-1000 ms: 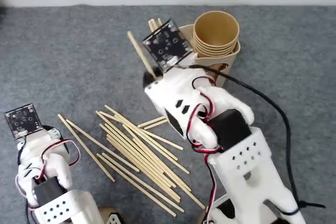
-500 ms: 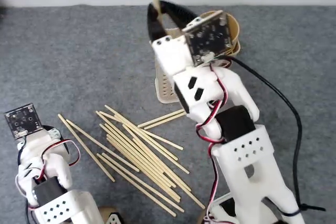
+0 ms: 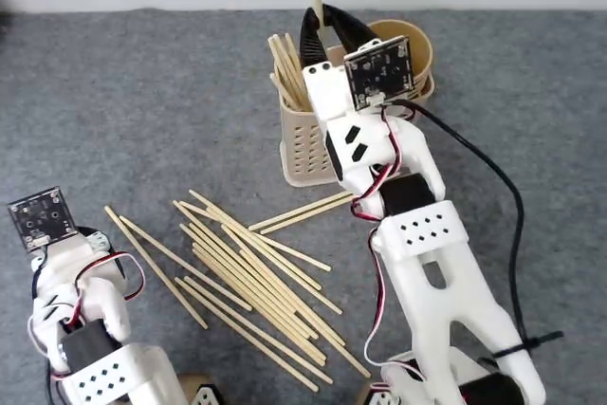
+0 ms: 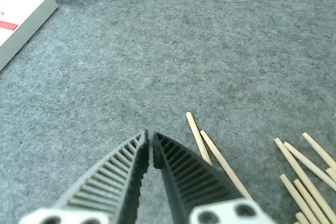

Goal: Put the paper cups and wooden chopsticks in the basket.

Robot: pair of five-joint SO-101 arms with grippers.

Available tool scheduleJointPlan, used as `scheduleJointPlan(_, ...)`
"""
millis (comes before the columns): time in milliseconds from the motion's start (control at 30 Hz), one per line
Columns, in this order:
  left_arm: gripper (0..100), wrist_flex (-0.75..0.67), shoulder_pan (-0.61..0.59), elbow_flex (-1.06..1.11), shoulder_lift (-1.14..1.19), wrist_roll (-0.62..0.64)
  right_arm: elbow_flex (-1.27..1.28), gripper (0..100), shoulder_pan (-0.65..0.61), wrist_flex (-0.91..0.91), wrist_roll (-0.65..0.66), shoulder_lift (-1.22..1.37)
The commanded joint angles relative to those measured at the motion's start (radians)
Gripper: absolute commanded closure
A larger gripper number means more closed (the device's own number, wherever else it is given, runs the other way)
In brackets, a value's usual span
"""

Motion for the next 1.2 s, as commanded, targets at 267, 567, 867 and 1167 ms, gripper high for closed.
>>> scheduleJointPlan(267, 99, -0.026, 0.005, -0.038, -0.012, 0.003, -0.221, 85.8, -0.036, 0.53, -0.063, -0.093)
scheduleJointPlan(567, 99, -0.026, 0.005, -0.038, -0.012, 0.003, -0.318, 87.2, -0.249, 1.073, -0.094, -0.096)
scheduleJointPlan(867, 99, -0.026, 0.005, -0.038, -0.012, 0.003, -0.1, 87.2, -0.363, 1.076, -0.091, 0.035)
scheduleJointPlan(1167, 99, -0.026, 0.005, -0.038, -0.012, 0.003, -0.063, 87.2, -0.412, 0.892, -0.089, 0.369)
